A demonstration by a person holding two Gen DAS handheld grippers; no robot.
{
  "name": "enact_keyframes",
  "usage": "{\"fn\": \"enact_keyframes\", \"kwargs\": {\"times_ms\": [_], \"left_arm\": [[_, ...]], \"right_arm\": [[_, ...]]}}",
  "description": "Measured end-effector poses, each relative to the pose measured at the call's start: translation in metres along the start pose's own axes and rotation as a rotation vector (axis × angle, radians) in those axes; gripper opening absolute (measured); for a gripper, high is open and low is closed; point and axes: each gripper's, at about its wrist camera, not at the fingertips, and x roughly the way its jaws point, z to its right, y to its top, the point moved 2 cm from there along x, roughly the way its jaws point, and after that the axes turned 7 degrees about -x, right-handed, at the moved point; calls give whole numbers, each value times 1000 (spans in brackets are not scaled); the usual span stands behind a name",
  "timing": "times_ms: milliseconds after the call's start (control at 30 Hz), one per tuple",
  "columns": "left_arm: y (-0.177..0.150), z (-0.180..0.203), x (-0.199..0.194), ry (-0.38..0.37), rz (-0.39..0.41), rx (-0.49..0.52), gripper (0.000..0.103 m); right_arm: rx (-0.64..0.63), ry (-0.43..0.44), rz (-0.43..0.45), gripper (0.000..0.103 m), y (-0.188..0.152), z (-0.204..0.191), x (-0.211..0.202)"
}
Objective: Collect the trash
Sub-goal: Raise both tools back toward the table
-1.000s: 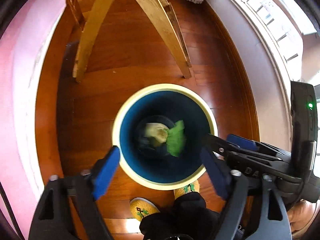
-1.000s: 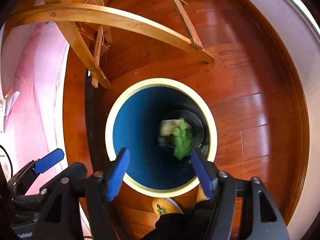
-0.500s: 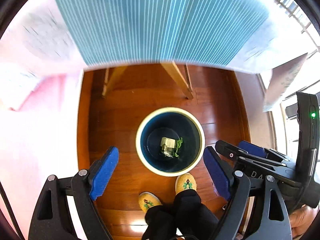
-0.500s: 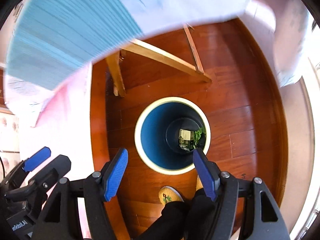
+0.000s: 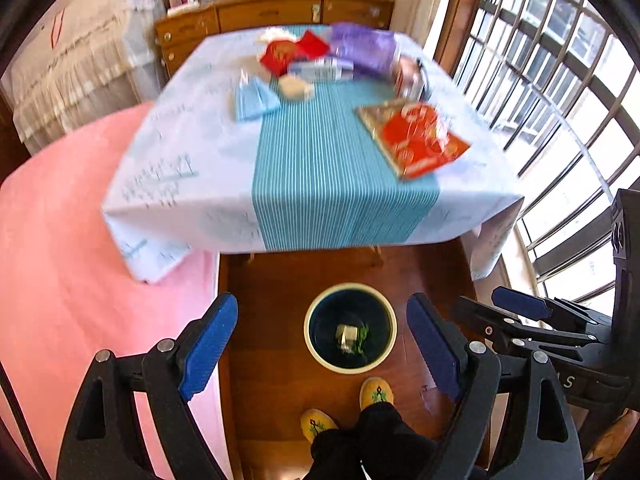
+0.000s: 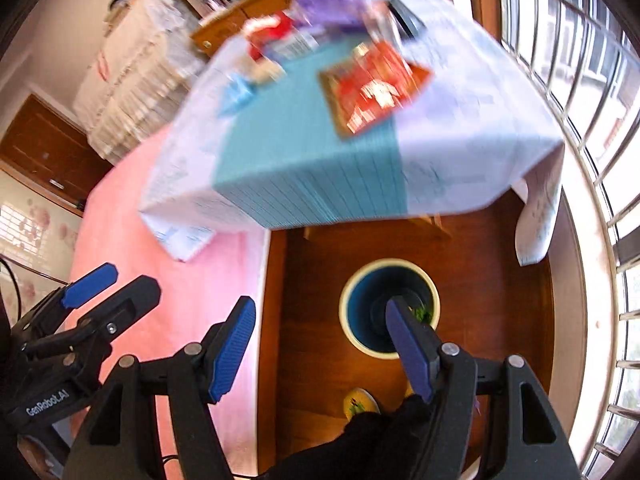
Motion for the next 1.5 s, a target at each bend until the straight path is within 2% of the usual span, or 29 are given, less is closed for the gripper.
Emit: {"fn": "enact_keyframes", "kwargs": {"times_ms": [133,367,500,633,833,1000,1167,1267,1433,1500], "left_arm": [[20,-2,-38,-12,74,27,85],[58,-12,-80,-16,208,49,85],[75,-17,-93,-23,251,51,85],[91,-19,-94,-23,268,55,85],[106,-19,-73,-30,232,56,85],[126,-15,-45,-15,219,23,85],[154,-2,0,-11,150,-9,85],[166,7,37,7,75,-48,85],[182,19,88,70,-27,-87,85],[188,21,105,93,-62,-116,85]], "right_arm": [[-8,-44,103,68,21,-14,-29],[-20,-54,253,68,57,-33,-67],[-42,-88,299,68,72,-41,-79],[-48,-129,296,68,84,-39,-78],[-48,-185,255,68,100,-13,-54],[-82,-208,180,68,126,18,-18],[-121,-166,82,68,158,52,33],[-144,-141,5,68,173,70,67],[-191,-58,-132,68,189,86,114],[-268,-28,-119,72,191,76,120]]}}
